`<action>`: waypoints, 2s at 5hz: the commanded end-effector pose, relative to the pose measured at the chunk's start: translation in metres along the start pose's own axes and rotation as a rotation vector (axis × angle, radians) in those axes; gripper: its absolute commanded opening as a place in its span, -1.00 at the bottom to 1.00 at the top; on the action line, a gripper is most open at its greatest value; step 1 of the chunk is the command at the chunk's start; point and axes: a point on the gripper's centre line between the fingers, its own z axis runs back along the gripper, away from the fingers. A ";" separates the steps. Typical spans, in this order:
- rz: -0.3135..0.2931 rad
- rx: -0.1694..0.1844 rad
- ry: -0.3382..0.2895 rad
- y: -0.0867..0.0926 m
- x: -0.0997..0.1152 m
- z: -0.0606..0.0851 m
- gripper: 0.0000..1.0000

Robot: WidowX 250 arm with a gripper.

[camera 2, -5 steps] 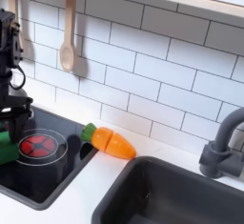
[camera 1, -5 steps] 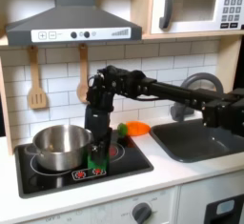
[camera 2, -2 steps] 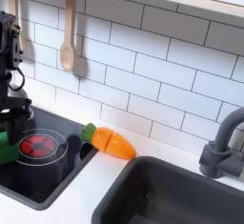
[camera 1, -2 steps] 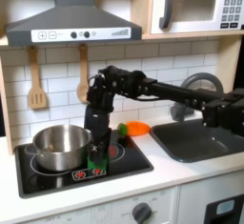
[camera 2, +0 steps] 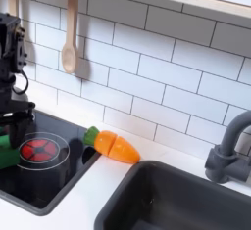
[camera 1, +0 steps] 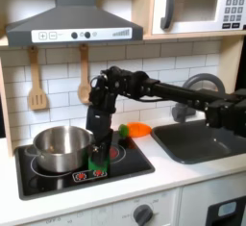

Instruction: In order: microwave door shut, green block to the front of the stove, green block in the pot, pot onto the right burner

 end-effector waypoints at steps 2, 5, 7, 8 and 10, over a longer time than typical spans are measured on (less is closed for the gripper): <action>-0.002 0.017 0.020 -0.010 -0.008 -0.007 1.00; 0.010 0.039 0.056 -0.009 -0.007 -0.020 1.00; 0.018 0.001 0.034 -0.011 0.001 -0.020 -1.00; 0.001 0.016 0.018 -0.009 0.005 -0.023 -1.00; -0.003 -0.010 0.010 -0.009 0.006 -0.020 -1.00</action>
